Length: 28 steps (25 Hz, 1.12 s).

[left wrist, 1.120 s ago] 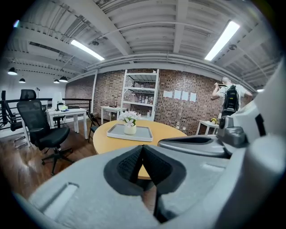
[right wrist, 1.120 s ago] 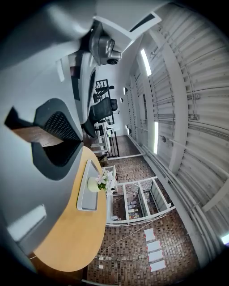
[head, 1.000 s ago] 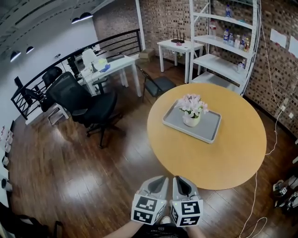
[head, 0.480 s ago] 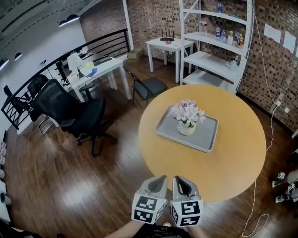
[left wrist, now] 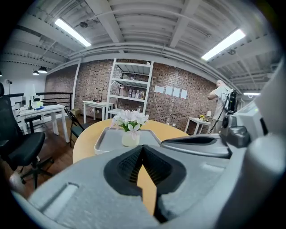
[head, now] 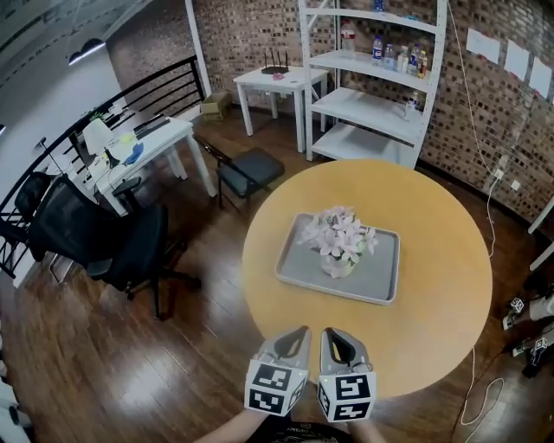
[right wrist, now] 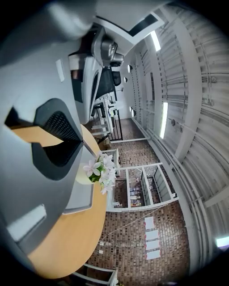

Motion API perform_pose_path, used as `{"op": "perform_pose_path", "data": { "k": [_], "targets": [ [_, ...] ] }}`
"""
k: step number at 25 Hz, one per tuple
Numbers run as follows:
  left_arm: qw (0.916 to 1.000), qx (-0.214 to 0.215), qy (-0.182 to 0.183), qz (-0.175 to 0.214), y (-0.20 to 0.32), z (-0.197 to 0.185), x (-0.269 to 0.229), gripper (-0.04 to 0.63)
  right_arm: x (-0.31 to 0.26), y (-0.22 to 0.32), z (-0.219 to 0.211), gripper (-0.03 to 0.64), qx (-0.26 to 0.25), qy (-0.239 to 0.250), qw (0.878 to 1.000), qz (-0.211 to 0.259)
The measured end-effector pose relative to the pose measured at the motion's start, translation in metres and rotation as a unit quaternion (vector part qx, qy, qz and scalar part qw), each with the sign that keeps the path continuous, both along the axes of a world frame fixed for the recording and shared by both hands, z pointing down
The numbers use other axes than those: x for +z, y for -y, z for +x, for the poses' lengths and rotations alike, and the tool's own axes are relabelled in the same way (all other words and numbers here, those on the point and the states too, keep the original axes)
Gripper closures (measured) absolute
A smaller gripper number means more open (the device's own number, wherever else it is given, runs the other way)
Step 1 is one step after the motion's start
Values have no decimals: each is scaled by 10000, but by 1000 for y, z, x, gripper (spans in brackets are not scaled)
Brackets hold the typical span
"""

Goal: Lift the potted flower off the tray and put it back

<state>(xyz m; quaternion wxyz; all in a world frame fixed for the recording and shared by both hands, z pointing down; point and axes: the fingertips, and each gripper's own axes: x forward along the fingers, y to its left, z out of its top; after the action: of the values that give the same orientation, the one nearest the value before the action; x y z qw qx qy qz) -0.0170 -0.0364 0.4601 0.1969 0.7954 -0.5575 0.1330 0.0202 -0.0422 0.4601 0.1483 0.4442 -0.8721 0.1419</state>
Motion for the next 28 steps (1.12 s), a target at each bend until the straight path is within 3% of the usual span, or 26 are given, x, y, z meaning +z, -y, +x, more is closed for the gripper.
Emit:
{"op": "perform_pose_path", "data": {
  "k": [7, 11, 19, 22, 28],
  "targets": [
    [9985, 527, -47, -112, 54, -27, 6, 592, 11, 61, -23, 615, 617, -61, 9980, -83],
    [9966, 802, -60, -162, 80, -39, 14, 592, 25, 95, -28, 578, 1020, -105, 9946, -138],
    [9911, 1319, -39, -151, 127, -53, 20, 592, 55, 148, -28, 446, 1832, -372, 9821, -228],
    [9890, 1473, -7, -110, 139, -51, 22, 592, 68, 161, -22, 369, 2081, -407, 9768, -286],
    [9844, 1756, 91, -98, 164, -44, 25, 592, 93, 190, -12, 260, 2406, -411, 9685, -484]
  ]
}}
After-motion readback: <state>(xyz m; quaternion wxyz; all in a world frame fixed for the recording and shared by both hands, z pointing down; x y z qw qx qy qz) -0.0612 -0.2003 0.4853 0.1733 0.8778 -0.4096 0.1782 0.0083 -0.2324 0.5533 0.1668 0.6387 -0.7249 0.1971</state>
